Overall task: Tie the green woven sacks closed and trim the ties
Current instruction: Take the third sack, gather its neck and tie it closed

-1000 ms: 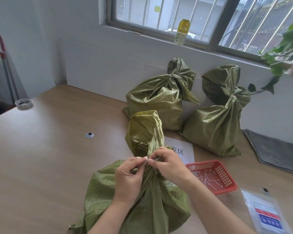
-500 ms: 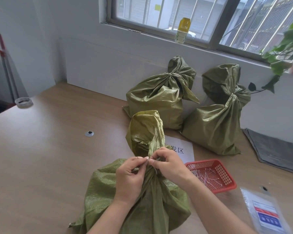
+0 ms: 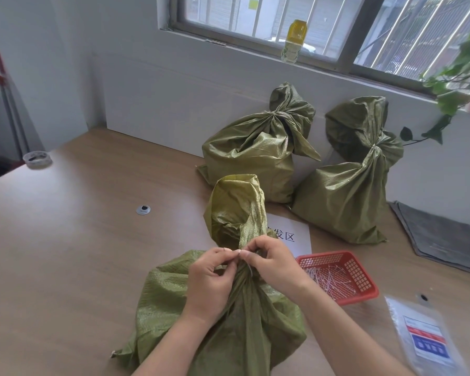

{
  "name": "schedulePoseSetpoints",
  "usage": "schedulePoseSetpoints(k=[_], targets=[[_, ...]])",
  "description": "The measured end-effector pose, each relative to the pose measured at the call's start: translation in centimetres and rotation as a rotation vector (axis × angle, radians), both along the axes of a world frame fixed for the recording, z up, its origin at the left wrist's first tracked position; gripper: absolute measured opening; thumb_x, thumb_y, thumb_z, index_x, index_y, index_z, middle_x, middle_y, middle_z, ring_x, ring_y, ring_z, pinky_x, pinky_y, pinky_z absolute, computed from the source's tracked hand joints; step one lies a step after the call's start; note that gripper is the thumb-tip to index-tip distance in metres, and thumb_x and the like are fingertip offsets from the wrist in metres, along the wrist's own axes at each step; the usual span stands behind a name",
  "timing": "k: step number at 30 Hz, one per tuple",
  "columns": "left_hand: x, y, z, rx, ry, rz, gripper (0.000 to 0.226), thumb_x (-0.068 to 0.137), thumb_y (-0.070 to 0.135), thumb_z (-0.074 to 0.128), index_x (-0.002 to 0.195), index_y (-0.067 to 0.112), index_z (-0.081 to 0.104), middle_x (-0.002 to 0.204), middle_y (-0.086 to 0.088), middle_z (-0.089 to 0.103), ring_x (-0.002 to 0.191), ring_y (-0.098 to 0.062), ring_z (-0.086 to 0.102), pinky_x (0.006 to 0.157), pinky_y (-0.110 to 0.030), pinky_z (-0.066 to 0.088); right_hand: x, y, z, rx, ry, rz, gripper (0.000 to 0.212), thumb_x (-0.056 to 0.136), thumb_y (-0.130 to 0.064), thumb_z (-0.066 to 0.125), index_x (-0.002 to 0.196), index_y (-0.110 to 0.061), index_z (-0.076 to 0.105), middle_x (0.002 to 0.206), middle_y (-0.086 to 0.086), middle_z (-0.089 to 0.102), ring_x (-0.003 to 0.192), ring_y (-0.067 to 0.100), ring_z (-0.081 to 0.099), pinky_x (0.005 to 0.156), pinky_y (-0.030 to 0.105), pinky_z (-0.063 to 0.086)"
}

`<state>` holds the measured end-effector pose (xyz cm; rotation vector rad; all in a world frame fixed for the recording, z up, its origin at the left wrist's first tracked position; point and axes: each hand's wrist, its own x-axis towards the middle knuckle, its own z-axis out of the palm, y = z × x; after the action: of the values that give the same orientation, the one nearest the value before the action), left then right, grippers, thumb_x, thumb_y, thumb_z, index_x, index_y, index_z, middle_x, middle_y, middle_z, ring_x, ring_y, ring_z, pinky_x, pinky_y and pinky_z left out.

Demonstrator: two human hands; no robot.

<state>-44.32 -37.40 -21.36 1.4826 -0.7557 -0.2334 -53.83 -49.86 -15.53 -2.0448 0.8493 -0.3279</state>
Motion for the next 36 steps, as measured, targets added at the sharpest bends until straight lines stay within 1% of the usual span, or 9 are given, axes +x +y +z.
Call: schedulePoseSetpoints(k=[2, 5, 9, 11, 15, 19, 25, 30, 36], targets=[[0.3, -0.1, -0.1, 0.02, -0.038, -0.017, 0.025, 0.086, -0.003, 0.076, 0.096, 0.019, 0.083, 0.091, 0.009, 0.076, 0.089, -0.017, 0.074, 0.078, -0.041, 0.062, -0.2, 0.0, -0.3, 0.0, -0.007, -0.004, 0.015, 0.095, -0.03, 0.074, 0.085, -0.019, 0.071, 0.082, -0.006, 0.066, 0.073, 0.007, 0.059, 0.066, 0.024, 0.047], [0.8, -0.3, 0.1, 0.042, -0.04, -0.06, 0.023, 0.087, -0.002, 0.074, 0.095, 0.017, 0.083, 0.092, 0.004, 0.075, 0.087, -0.017, 0.073, 0.075, -0.043, 0.061, -0.4, 0.2, -0.8, -0.051, -0.013, -0.016, 0.013, 0.096, -0.033, 0.073, 0.088, -0.024, 0.07, 0.091, -0.005, 0.07, 0.084, 0.01, 0.064, 0.075, 0.031, 0.055], [1.2, -0.1, 1.3, 0.118, 0.208, -0.152, 0.025, 0.091, 0.004, 0.068, 0.09, 0.023, 0.085, 0.098, -0.002, 0.072, 0.092, -0.012, 0.07, 0.086, -0.039, 0.059, -0.4, 0.7, -0.8, -0.297, -0.015, -0.021, 0.013, 0.096, -0.033, 0.072, 0.091, -0.021, 0.07, 0.09, -0.01, 0.069, 0.086, 0.007, 0.063, 0.076, 0.03, 0.055], [1.6, 0.2, 2.1, 0.161, 0.331, -0.232, 0.024, 0.094, 0.011, 0.065, 0.088, 0.023, 0.085, 0.096, -0.001, 0.077, 0.095, -0.016, 0.072, 0.091, -0.038, 0.057, -0.5, 1.1, -1.0, -0.391, -0.056, -0.027, 0.012, 0.096, -0.032, 0.072, 0.092, -0.021, 0.071, 0.089, -0.012, 0.069, 0.085, 0.007, 0.063, 0.075, 0.029, 0.055], [2.5, 0.2, 3.3, 0.226, 0.505, -0.306, 0.031, 0.101, 0.033, 0.061, 0.087, 0.017, 0.085, 0.089, -0.01, 0.08, 0.09, -0.027, 0.074, 0.083, -0.04, 0.056, -0.7, 1.7, -1.5, -0.522, -0.154, -0.018, 0.008, 0.094, -0.024, 0.077, 0.099, -0.02, 0.073, 0.092, -0.012, 0.072, 0.084, 0.004, 0.065, 0.076, 0.02, 0.054], [3.4, 0.0, 3.9, 0.276, 0.457, -0.309, 0.025, 0.098, 0.028, 0.068, 0.085, 0.01, 0.08, 0.085, -0.018, 0.077, 0.074, -0.021, 0.069, 0.073, -0.037, 0.055, -0.5, 2.1, -1.4, -0.596, -0.196, 0.035, 0.009, 0.096, -0.025, 0.074, 0.098, -0.016, 0.076, 0.094, -0.008, 0.071, 0.083, 0.004, 0.064, 0.076, 0.019, 0.053], [4.9, -0.3, 4.6, 0.344, 0.396, -0.488, 0.015, 0.102, 0.012, 0.061, 0.091, 0.001, 0.064, 0.078, -0.014, 0.069, 0.073, -0.021, 0.065, 0.075, -0.039, 0.055, -0.7, 2.3, -1.2, -0.631, -0.198, 0.109, 0.009, 0.098, -0.024, 0.07, 0.101, -0.016, 0.073, 0.097, -0.006, 0.068, 0.086, 0.008, 0.062, 0.076, 0.027, 0.055], [6.3, 0.0, 5.6, 0.455, 0.148, -0.683, 0.017, 0.105, 0.011, 0.053, 0.095, -0.002, 0.053, 0.075, -0.004, 0.06, 0.073, -0.017, 0.058, 0.074, -0.038, 0.055, -0.8, 2.4, -1.0, -0.658, -0.204, 0.201, 0.011, 0.1, -0.022, 0.066, 0.105, -0.015, 0.072, 0.099, -0.004, 0.065, 0.09, 0.011, 0.062, 0.079, 0.031, 0.055], [6.7, 0.6, 6.0, 0.419, -0.066, -0.754, 0.015, 0.095, 0.029, 0.053, 0.085, 0.018, 0.049, 0.07, 0.001, 0.04, 0.064, -0.019, 0.034, 0.059, -0.042, 0.03, -1.0, 2.5, -0.4, -0.724, -0.282, 0.269, 0.009, 0.098, -0.019, 0.066, 0.103, -0.012, 0.068, 0.105, -0.002, 0.063, 0.096, 0.015, 0.06, 0.083, 0.027, 0.052]])
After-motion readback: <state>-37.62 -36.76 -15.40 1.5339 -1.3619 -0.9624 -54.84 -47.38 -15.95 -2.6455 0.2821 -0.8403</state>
